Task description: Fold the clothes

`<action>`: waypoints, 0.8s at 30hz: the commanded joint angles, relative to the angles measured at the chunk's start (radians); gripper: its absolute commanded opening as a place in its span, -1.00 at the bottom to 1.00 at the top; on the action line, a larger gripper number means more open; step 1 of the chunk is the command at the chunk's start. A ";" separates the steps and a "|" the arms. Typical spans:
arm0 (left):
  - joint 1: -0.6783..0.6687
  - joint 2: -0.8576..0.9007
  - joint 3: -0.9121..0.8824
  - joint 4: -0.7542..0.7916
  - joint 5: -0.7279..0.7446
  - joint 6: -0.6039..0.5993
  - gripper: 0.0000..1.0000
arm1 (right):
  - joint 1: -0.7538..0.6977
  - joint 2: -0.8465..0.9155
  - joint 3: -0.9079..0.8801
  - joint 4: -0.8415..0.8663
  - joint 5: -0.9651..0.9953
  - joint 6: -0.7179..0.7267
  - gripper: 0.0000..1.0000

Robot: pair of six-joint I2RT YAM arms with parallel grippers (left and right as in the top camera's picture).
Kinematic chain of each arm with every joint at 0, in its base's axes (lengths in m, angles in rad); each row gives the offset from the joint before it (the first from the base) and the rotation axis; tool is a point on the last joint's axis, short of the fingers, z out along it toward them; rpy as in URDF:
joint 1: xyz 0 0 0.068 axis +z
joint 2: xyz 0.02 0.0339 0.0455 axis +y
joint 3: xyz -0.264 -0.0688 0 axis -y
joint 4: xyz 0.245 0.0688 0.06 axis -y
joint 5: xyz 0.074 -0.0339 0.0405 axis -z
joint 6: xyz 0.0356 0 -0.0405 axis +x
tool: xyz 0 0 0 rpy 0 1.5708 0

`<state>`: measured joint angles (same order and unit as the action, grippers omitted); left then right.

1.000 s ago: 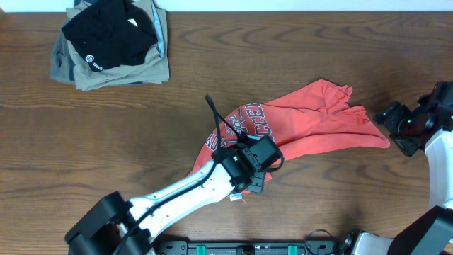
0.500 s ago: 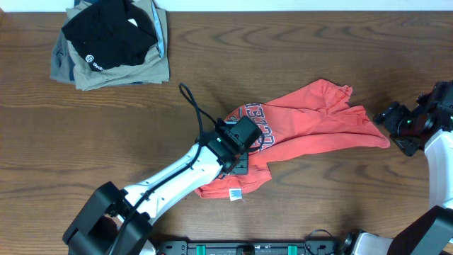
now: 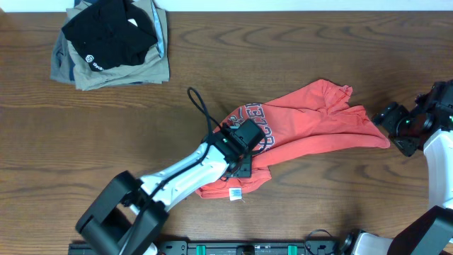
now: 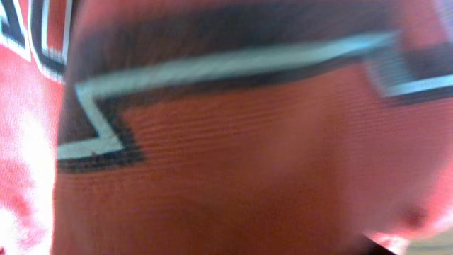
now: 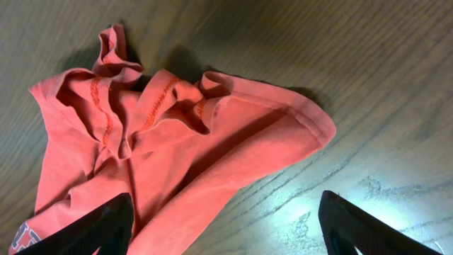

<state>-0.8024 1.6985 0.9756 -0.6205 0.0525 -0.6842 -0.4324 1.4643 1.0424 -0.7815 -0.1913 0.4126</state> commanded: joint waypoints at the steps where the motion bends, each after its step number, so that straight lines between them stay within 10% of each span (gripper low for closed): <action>1: -0.001 0.010 -0.010 -0.037 -0.049 -0.010 0.24 | 0.009 0.002 -0.005 -0.003 -0.008 -0.003 0.64; 17: 0.000 0.002 -0.010 0.037 -0.056 -0.054 0.22 | 0.027 0.002 -0.005 -0.004 -0.007 -0.002 0.59; 24: 0.000 0.002 -0.010 0.050 -0.056 -0.053 -0.71 | 0.042 0.002 -0.006 0.000 -0.007 -0.002 0.61</action>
<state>-0.8024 1.7073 0.9741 -0.5713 0.0174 -0.7422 -0.4015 1.4643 1.0420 -0.7834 -0.1944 0.4129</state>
